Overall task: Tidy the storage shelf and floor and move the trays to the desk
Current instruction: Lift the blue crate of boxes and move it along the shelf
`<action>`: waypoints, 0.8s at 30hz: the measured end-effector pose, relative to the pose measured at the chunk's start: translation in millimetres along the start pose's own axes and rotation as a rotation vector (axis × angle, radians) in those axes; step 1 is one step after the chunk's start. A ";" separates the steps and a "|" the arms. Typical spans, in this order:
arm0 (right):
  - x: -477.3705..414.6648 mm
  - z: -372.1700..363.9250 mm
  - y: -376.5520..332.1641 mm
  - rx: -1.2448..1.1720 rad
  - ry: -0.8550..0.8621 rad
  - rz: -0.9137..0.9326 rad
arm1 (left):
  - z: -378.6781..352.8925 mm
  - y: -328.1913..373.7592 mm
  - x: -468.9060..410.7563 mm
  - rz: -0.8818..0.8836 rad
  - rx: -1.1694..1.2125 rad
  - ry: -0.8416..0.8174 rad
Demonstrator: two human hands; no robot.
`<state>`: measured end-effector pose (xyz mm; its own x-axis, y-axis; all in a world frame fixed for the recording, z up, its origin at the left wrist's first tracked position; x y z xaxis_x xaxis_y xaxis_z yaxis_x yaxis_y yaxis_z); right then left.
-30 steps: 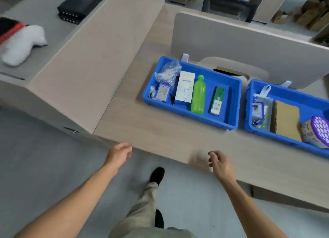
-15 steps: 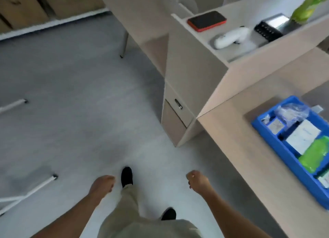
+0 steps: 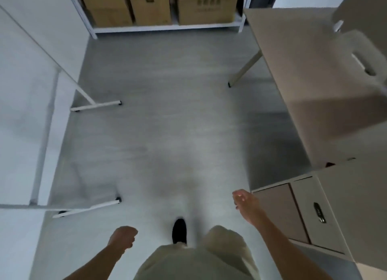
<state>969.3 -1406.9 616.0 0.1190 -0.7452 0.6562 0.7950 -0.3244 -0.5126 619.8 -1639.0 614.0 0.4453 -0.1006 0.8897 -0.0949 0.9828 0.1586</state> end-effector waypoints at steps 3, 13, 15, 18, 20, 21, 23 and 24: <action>-33.0 2.7 -9.5 0.069 -0.091 -0.139 | 10.7 94.5 -21.3 -0.078 0.043 -0.048; -185.0 73.3 -81.8 0.158 -0.147 -0.400 | 72.9 427.7 -101.6 -0.376 0.180 -0.006; -245.7 95.4 -114.4 0.232 -0.151 -0.341 | 89.1 462.1 -110.3 -0.327 0.155 0.018; -347.3 125.7 -188.6 0.315 -0.211 -0.207 | 110.5 500.3 -126.0 -0.218 0.130 0.012; -397.7 146.7 -268.5 0.285 -0.205 -0.158 | 123.2 524.2 -141.3 -0.163 0.126 0.027; -415.2 160.2 -316.5 0.198 -0.157 -0.143 | 129.4 534.8 -147.9 -0.124 0.124 0.039; -461.0 179.2 -399.2 0.110 -0.107 -0.110 | 143.5 556.6 -163.2 -0.034 0.124 0.043; -482.3 186.8 -441.2 0.086 -0.097 -0.068 | 152.2 569.3 -171.5 0.000 0.122 0.044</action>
<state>672.3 -795.5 629.1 0.1169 -0.6622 0.7402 0.8508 -0.3177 -0.4187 354.0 -1085.9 616.9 0.4842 -0.0914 0.8702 -0.2007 0.9564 0.2121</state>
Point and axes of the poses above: each hand's wrist, its own x-axis away from the middle knuckle, its own z-axis out of the back of the hand, y = z × x, the point moved 2 cm from there along -x, towards the middle knuckle
